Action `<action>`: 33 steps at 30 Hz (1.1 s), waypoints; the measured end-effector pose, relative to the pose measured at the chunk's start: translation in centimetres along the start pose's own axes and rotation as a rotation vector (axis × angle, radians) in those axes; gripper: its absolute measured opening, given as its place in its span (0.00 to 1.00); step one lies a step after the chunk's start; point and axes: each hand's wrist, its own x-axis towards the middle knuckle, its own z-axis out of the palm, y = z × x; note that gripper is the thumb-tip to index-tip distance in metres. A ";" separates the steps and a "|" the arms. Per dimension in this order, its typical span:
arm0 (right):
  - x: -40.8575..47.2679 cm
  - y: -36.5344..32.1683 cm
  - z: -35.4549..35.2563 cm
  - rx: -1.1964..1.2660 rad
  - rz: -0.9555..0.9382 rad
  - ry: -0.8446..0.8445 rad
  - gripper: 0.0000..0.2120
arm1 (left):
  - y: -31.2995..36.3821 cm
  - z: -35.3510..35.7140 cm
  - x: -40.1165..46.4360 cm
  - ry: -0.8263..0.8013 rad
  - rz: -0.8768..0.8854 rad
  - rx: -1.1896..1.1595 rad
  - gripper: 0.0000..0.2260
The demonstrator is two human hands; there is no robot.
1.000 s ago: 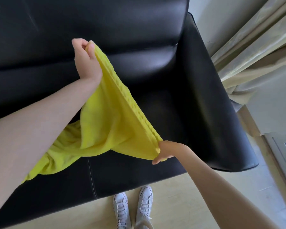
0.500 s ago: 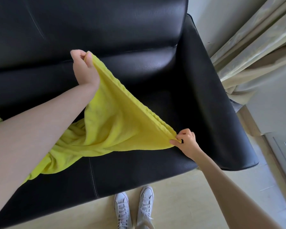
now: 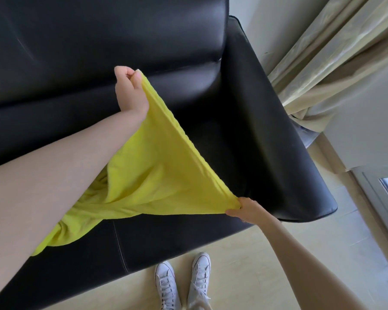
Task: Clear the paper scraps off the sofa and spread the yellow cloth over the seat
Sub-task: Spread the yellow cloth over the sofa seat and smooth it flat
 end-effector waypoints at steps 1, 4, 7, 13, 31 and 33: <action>-0.1 0.5 -0.1 0.043 0.099 -0.022 0.19 | 0.1 0.6 -0.1 -0.006 0.039 0.028 0.04; -0.4 1.0 -0.1 0.114 0.225 -0.132 0.22 | 0.7 2.3 -0.6 -0.039 0.144 0.107 0.03; -0.1 1.7 0.3 0.119 0.172 -0.014 0.18 | 1.6 4.8 -1.2 -0.068 0.131 0.113 0.03; -0.6 5.0 0.8 0.423 0.185 0.107 0.15 | 2.2 9.6 -2.0 -0.093 -0.137 0.309 0.07; 2.7 5.1 4.8 1.538 0.681 0.598 0.07 | -1.7 21.3 -4.1 -0.352 -0.175 0.158 0.04; 3.0 5.2 5.2 1.548 0.674 0.583 0.14 | -2.2 21.2 -4.4 -0.420 -0.153 0.204 0.10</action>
